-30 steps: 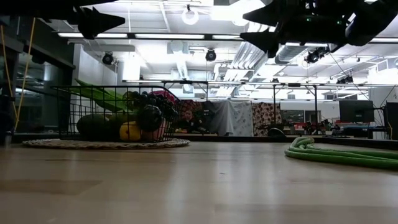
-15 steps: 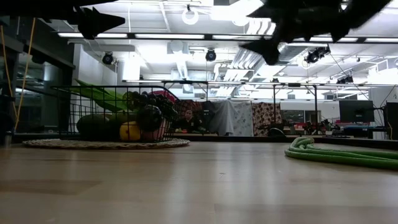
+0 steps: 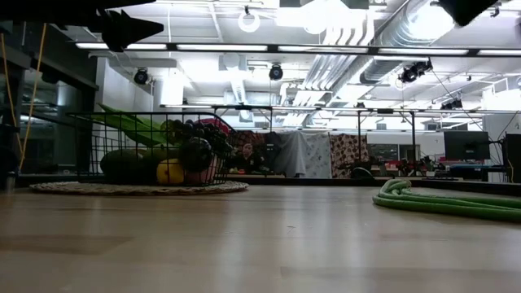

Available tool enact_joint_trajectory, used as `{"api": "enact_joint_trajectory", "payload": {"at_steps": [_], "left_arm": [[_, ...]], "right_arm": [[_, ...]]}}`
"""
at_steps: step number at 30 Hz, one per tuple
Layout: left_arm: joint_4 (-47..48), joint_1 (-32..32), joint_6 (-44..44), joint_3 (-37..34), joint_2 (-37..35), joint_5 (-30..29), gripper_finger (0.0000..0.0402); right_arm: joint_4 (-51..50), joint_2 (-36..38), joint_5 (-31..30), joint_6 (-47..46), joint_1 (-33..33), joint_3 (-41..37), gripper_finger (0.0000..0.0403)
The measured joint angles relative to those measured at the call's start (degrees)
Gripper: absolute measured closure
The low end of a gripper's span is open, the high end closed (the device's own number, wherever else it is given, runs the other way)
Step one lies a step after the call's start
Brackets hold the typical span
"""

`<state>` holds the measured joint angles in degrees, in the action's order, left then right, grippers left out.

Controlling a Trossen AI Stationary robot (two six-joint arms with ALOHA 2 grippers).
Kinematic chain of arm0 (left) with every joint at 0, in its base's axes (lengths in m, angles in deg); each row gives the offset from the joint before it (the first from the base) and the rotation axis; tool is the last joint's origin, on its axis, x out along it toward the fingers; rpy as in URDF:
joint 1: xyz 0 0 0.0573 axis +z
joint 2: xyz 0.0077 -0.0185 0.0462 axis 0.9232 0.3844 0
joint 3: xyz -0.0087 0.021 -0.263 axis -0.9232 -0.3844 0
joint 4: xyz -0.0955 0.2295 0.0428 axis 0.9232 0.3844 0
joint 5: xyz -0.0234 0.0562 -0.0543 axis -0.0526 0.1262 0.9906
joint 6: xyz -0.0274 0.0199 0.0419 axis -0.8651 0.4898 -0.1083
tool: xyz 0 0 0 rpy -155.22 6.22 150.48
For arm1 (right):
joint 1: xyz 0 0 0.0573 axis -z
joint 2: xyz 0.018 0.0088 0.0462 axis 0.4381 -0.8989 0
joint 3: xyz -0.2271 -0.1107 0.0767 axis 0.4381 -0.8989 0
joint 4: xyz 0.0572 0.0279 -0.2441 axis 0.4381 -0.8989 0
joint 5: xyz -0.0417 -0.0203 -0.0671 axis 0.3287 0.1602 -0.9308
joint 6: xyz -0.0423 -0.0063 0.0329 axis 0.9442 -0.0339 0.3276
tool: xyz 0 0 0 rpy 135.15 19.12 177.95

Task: Build produce basket
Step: Put the green apple into the wire basket

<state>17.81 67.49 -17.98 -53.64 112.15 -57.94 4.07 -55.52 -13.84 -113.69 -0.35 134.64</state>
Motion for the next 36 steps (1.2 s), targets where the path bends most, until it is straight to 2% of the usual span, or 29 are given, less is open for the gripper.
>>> {"api": "enact_joint_trajectory", "payload": {"at_steps": [5, 9, 16, 22, 30, 36], "left_arm": [[-0.28, 0.00, 1.24, 0.00, 0.00, -0.08, 0.0002], [-0.26, 0.00, 1.24, 0.00, 0.00, -0.54, 0.0002], [0.46, 0.00, 1.24, 0.00, 0.00, -0.67, 0.0002], [0.37, 0.00, 1.24, 0.00, 0.00, -1.11, 0.0002], [-1.61, 0.00, 3.64, 0.00, 0.00, -3.12, 0.0002], [-1.51, 0.00, 3.62, 0.00, 0.01, -3.10, 0.0002]], "right_arm": [[0.43, -6.24, 1.00, -13.28, -9.51, 4.49, 0.0091], [0.39, -13.09, 4.17, -17.41, -13.93, 7.48, 0.0091], [0.32, -25.19, 11.42, -15.62, -18.81, 12.45, 0.0091], [-0.05, -32.09, 16.24, -11.26, -21.75, 14.16, 0.0093], [-0.18, -36.56, 24.01, -11.16, -23.69, 14.18, 0.0135], [0.95, -37.02, 25.46, -12.77, -23.33, 14.18, 0.0169]]}}
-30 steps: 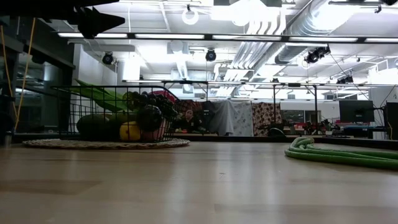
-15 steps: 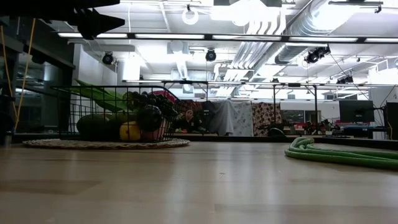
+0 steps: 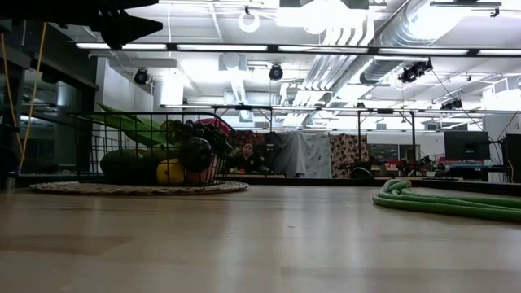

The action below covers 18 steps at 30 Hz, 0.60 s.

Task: Build produce basket
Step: Put the green apple into the wire basket

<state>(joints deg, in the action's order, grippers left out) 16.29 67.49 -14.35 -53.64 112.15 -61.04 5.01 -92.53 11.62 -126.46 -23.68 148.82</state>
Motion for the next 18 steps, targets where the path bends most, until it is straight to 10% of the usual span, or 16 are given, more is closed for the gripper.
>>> {"api": "enact_joint_trajectory", "payload": {"at_steps": [18], "left_arm": [[0.23, 0.00, 0.00, 0.00, 0.00, 0.04, 0.0002]], "right_arm": [[4.51, -0.41, -0.66, -0.05, 0.76, 0.00, 0.0216]]}}
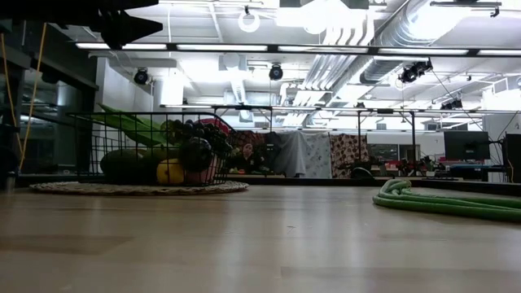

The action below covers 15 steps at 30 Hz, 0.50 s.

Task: Build produce basket
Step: Put the green apple into the wire basket

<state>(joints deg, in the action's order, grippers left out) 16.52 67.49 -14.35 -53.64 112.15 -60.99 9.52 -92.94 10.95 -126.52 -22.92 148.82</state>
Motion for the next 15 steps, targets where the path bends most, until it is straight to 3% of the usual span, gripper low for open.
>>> {"api": "enact_joint_trajectory", "payload": {"at_steps": [15], "left_arm": [[0.06, 0.00, -0.69, 0.00, 0.00, 0.02, 0.0002]], "right_arm": [[-2.01, -2.00, 0.38, -0.53, -1.27, 0.00, 0.0220]]}}
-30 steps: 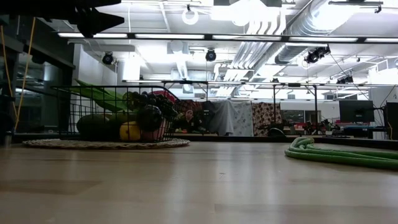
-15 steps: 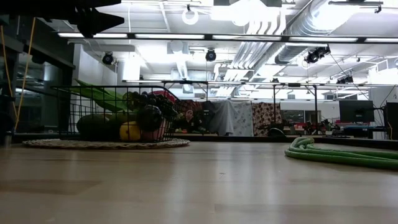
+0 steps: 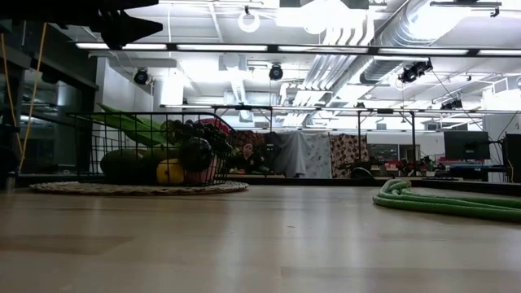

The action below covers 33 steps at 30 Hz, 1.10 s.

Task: Build produce basket
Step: Put the green apple into the wire basket

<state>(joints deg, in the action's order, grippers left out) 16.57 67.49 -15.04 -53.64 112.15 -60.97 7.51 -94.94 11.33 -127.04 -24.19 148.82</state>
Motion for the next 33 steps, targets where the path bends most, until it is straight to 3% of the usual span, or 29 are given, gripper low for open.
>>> {"api": "enact_joint_trajectory", "payload": {"at_steps": [13, 33], "left_arm": [[0.14, 0.00, -0.19, 0.00, 0.00, 0.02, 0.0002], [0.14, -0.01, -0.20, 0.00, 0.01, 0.11, 0.0002]], "right_arm": [[1.35, 0.00, -3.18, 0.11, -0.89, 0.00, 0.0220], [0.85, 0.00, -2.07, 0.47, -3.49, -0.57, 0.0227]]}}
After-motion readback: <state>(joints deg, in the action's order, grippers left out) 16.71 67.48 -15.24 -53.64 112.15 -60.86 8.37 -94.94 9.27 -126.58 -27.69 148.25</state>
